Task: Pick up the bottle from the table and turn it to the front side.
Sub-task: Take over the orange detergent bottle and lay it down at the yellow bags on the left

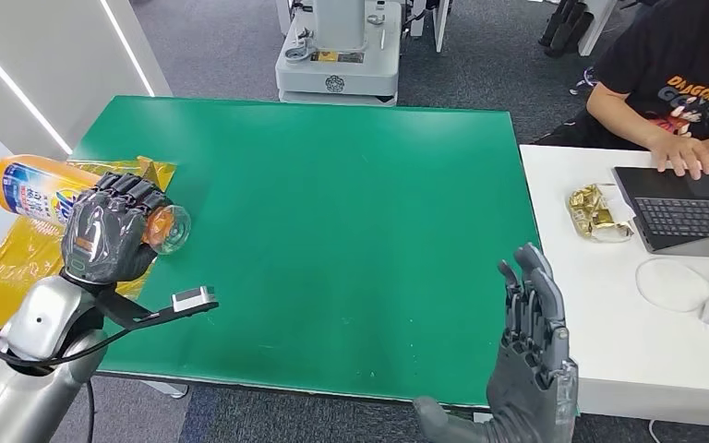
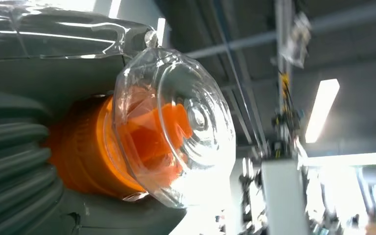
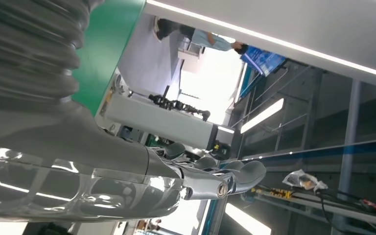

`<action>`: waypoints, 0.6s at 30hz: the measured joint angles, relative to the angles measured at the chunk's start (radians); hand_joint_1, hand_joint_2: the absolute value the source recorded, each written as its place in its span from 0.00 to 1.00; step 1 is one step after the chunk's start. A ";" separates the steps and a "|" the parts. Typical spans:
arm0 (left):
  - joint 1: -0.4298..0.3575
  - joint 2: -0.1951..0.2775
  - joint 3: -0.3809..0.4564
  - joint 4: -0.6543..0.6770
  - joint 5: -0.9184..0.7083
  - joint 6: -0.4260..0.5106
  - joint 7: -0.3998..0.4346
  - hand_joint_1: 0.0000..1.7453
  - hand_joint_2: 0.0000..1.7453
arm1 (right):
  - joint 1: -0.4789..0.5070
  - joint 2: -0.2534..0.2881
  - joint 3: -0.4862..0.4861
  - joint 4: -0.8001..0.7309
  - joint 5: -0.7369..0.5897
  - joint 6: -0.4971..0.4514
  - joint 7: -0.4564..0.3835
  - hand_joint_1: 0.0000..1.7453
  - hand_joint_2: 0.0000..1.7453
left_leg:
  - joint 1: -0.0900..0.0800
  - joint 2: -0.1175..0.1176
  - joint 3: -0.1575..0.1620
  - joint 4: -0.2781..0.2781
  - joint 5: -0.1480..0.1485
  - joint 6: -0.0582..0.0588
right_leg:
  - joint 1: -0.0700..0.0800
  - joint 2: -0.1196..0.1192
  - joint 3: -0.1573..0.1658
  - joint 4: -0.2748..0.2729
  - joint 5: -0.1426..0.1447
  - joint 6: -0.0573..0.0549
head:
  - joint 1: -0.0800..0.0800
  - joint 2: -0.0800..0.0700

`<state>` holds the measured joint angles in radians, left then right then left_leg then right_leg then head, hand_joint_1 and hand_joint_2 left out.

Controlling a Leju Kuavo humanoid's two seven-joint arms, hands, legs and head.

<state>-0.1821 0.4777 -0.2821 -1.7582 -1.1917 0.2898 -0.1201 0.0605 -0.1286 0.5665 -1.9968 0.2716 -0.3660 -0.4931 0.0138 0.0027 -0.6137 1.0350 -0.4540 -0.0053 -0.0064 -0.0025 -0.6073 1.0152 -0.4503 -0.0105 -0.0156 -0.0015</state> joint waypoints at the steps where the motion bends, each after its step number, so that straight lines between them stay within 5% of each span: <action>1: 0.000 0.021 0.000 0.016 -0.011 -0.018 0.003 1.00 1.00 | 0.000 0.000 0.000 0.000 -0.005 0.006 -0.001 0.00 1.00 | 0.000 0.000 0.000 0.000 0.000 0.000 | 0.000 0.000 0.000 0.000 0.000 0.000 | 0.000 0.000; 7: 0.000 0.139 0.002 0.117 0.014 -0.144 0.002 1.00 1.00 | 0.001 -0.001 0.000 -0.001 -0.026 0.016 -0.013 0.00 1.00 | 0.000 0.001 0.000 0.000 0.000 0.000 | 0.000 0.001 -0.001 0.000 0.000 0.000 | 0.000 0.000; 13: -0.015 0.182 0.000 0.209 0.050 -0.210 -0.009 1.00 1.00 | 0.004 -0.001 0.000 -0.001 -0.028 0.014 -0.014 0.00 1.00 | 0.000 0.001 0.000 0.000 0.000 0.000 | 0.000 0.001 -0.001 0.000 0.000 0.000 | 0.000 0.000; 18: -0.074 0.223 -0.039 0.320 0.109 -0.377 -0.100 1.00 1.00 | 0.006 -0.001 -0.001 0.001 -0.033 0.031 -0.026 0.00 1.00 | 0.000 0.002 0.000 0.000 0.000 0.000 | 0.000 0.001 -0.001 0.000 0.000 -0.001 | 0.000 0.000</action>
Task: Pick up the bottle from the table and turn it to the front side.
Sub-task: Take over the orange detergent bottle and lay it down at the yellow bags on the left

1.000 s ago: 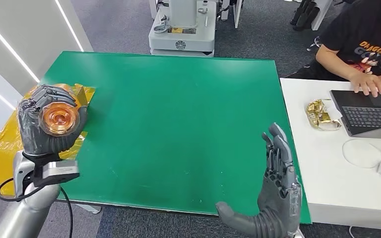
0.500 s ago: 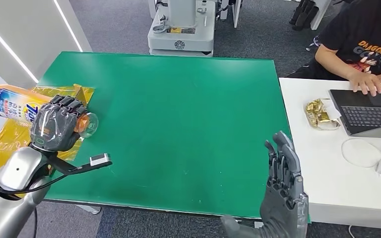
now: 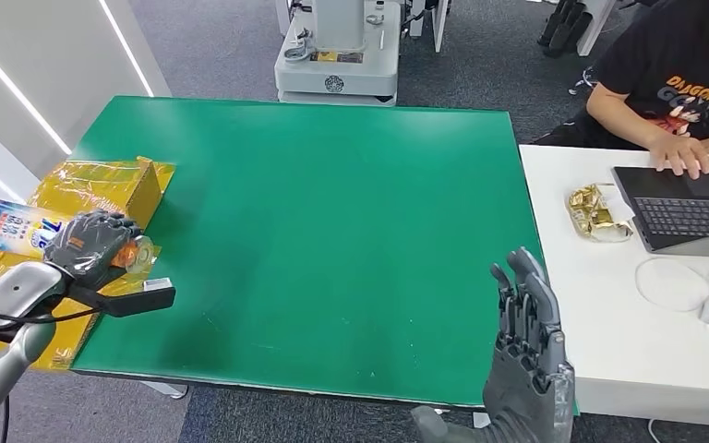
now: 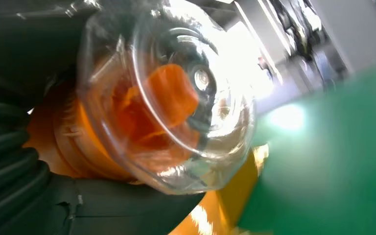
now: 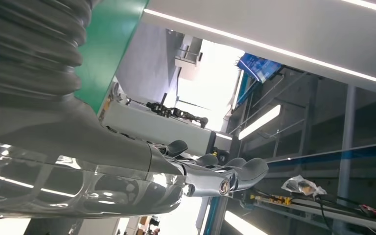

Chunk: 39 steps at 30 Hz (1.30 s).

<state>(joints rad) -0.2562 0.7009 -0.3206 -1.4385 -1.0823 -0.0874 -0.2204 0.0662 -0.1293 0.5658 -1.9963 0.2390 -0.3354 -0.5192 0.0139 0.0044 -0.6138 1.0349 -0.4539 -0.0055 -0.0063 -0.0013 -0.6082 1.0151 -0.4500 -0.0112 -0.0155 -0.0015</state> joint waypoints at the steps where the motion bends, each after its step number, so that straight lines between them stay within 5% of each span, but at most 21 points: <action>1: -0.012 0.009 -0.013 0.026 0.012 -0.025 -0.024 1.00 1.00 | 0.000 0.000 0.000 0.000 -0.003 0.003 -0.003 0.00 1.00 | 0.000 0.000 0.000 0.000 0.000 0.000 | 0.000 0.000 0.000 0.000 0.000 0.000 | 0.000 0.000; 11: -0.220 0.012 -0.198 0.296 0.011 -0.079 -0.135 1.00 1.00 | -0.004 0.006 -0.007 0.007 -0.008 0.036 -0.005 0.00 1.00 | 0.000 0.000 0.000 0.000 0.000 0.000 | 0.000 0.000 0.000 0.000 0.001 -0.001 | 0.000 0.000; 21: -0.359 -0.070 -0.345 0.469 -0.037 -0.040 -0.168 1.00 1.00 | -0.023 0.013 -0.010 0.025 -0.016 0.033 -0.006 0.00 1.00 | 0.000 0.000 0.000 0.001 0.000 0.000 | 0.000 0.000 0.000 0.000 0.001 -0.001 | 0.000 0.000; 39: -0.399 -0.162 -0.412 0.671 0.016 -0.098 -0.157 1.00 1.00 | -0.025 0.014 -0.016 0.039 -0.028 0.005 -0.018 0.00 1.00 | 0.000 0.000 0.000 0.000 0.000 0.000 | 0.000 0.000 0.000 0.000 0.001 -0.001 | 0.000 0.000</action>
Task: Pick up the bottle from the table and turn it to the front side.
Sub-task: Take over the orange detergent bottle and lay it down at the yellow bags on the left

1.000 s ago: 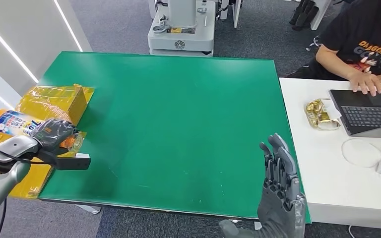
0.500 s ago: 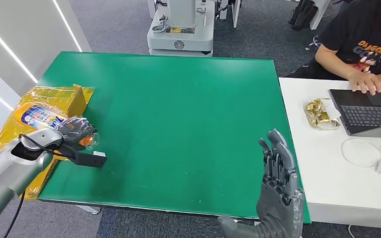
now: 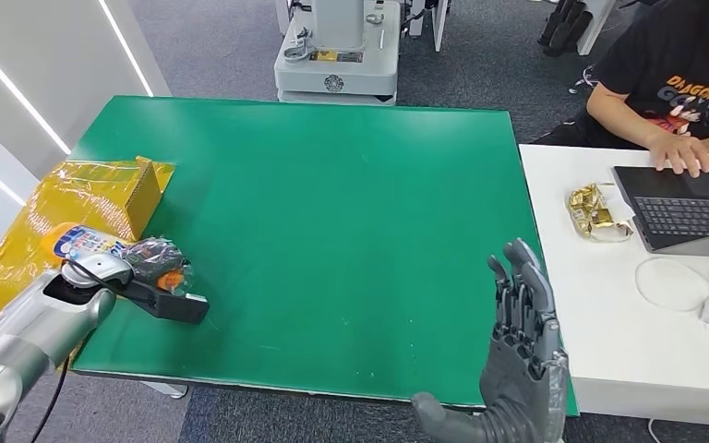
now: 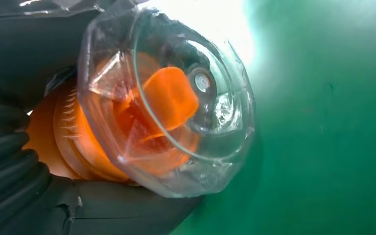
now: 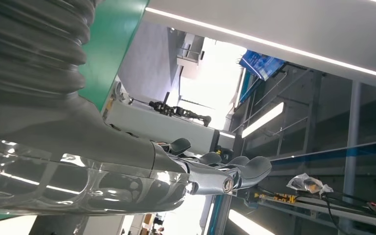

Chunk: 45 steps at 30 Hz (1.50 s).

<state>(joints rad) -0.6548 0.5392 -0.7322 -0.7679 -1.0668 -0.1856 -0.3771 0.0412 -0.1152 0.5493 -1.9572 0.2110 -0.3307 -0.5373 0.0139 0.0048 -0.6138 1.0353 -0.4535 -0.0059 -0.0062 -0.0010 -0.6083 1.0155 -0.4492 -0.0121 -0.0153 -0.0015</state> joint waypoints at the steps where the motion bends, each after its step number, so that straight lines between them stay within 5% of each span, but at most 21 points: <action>1: -0.003 -0.001 0.000 0.008 0.006 -0.009 0.001 1.00 1.00 | -0.001 0.000 0.000 0.000 -0.001 0.001 0.000 0.00 1.00 | 0.000 0.000 0.000 0.000 0.000 0.000 | 0.000 0.000 0.000 0.000 0.000 0.000 | 0.000 0.000; 10: -0.012 -0.005 -0.001 0.039 0.022 -0.010 0.011 1.00 1.00 | -0.007 0.000 0.000 0.006 -0.002 0.017 0.010 0.00 1.00 | 0.000 0.000 0.001 0.000 0.000 -0.001 | 0.000 0.000 0.001 0.001 0.000 0.000 | 0.000 0.000; 11: -0.012 -0.005 -0.001 0.039 0.022 -0.010 0.011 0.93 1.00 | -0.008 0.000 0.000 0.007 -0.002 0.018 0.010 0.00 1.00 | 0.000 0.000 0.001 0.000 0.001 -0.001 | 0.000 0.000 0.001 0.001 0.000 0.000 | 0.000 0.000; 14: -0.011 -0.005 -0.001 0.040 0.022 -0.005 0.017 0.18 1.00 | -0.008 0.000 0.000 0.009 -0.003 0.019 0.010 0.00 1.00 | 0.000 0.000 0.001 0.000 0.001 -0.001 | 0.000 0.000 0.001 0.001 0.000 0.000 | 0.000 0.000; 15: -0.011 -0.006 -0.001 0.040 0.023 -0.001 0.022 0.00 1.00 | -0.009 0.000 0.000 0.009 -0.003 0.019 0.011 0.00 1.00 | 0.000 0.000 0.001 0.000 0.001 -0.001 | 0.000 0.000 0.001 0.001 0.000 0.000 | 0.000 0.000; 33: -0.011 -0.013 -0.001 0.040 0.025 0.038 0.048 0.00 1.00 | -0.013 0.001 0.000 0.016 -0.003 0.033 0.013 0.00 1.00 | 0.000 0.000 0.005 -0.001 0.001 -0.002 | 0.000 0.000 0.004 0.001 0.000 0.000 | 0.000 0.000; 45: 0.021 -0.017 0.011 0.008 0.003 0.163 0.096 0.00 1.00 | -0.005 0.001 -0.010 0.017 0.007 0.014 0.011 0.00 1.00 | 0.000 0.000 0.005 -0.001 0.001 -0.003 | 0.000 0.000 0.003 0.001 0.000 0.000 | 0.000 0.000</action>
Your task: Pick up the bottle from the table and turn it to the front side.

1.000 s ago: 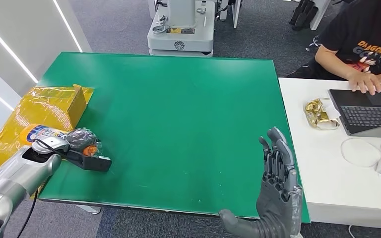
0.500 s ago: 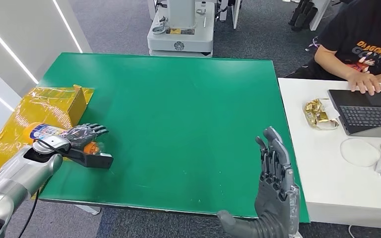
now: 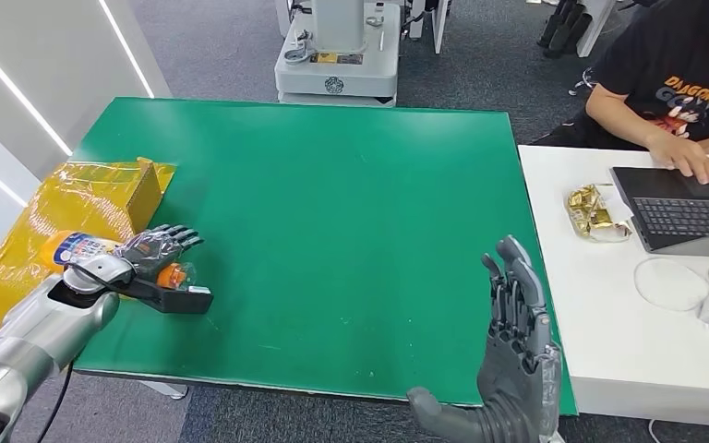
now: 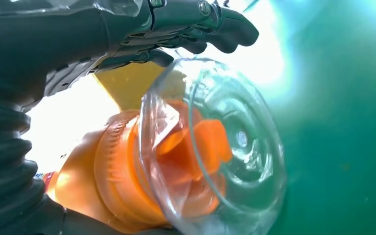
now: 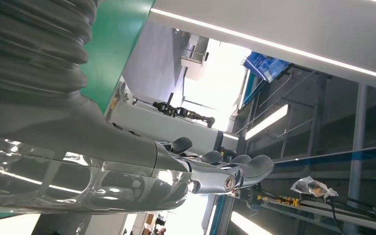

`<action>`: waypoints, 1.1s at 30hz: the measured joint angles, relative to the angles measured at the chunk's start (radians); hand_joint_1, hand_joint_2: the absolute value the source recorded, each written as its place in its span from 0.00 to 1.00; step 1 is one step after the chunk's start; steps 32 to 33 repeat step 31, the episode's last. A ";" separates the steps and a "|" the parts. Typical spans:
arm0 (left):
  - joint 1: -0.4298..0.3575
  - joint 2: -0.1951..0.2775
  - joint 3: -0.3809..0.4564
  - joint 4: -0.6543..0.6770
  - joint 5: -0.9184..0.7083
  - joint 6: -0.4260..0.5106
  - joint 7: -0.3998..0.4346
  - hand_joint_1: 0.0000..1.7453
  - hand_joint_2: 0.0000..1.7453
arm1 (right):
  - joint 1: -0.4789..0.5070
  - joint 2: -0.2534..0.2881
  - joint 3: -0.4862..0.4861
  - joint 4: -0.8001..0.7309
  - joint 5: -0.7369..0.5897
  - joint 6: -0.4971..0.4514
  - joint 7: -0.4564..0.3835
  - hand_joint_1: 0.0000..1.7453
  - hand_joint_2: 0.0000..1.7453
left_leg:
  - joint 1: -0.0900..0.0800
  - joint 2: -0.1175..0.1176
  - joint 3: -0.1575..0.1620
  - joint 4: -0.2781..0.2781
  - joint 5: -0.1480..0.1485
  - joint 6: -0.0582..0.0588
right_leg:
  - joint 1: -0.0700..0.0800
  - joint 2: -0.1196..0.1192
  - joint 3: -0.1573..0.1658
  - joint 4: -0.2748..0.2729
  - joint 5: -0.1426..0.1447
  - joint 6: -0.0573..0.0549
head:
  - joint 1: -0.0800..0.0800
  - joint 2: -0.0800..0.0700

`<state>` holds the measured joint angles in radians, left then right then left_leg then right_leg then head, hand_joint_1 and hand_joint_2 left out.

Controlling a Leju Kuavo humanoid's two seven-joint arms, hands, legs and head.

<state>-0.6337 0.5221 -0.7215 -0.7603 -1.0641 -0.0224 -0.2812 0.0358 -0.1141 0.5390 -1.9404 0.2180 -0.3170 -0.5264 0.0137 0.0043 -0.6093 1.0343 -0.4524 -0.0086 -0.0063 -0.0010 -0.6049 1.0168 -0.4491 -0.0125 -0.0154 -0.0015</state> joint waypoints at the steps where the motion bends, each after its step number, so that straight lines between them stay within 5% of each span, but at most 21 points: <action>1: 0.011 -0.002 0.009 -0.014 0.011 0.008 0.004 0.00 1.00 | 0.003 0.000 -0.002 -0.001 0.004 -0.002 0.001 0.00 1.00 | 0.000 0.000 0.000 0.000 0.000 0.000 | 0.000 0.000 0.000 0.000 0.000 0.000 | 0.000 0.000; 23: 0.430 0.001 0.409 -0.472 0.176 0.154 0.039 0.00 1.00 | 0.059 0.010 -0.032 -0.042 0.029 -0.004 0.014 0.00 1.00 | 0.000 0.001 -0.001 0.000 -0.002 -0.002 | 0.000 0.000 -0.001 0.000 -0.003 -0.003 | 0.000 0.000; 33: 0.509 -0.103 0.489 -0.600 0.389 0.253 -0.103 0.00 1.00 | 0.053 0.010 -0.032 -0.042 0.027 -0.012 0.023 0.00 1.00 | 0.000 -0.001 -0.001 0.000 -0.002 -0.001 | 0.000 -0.001 0.000 -0.001 -0.003 -0.003 | 0.000 0.000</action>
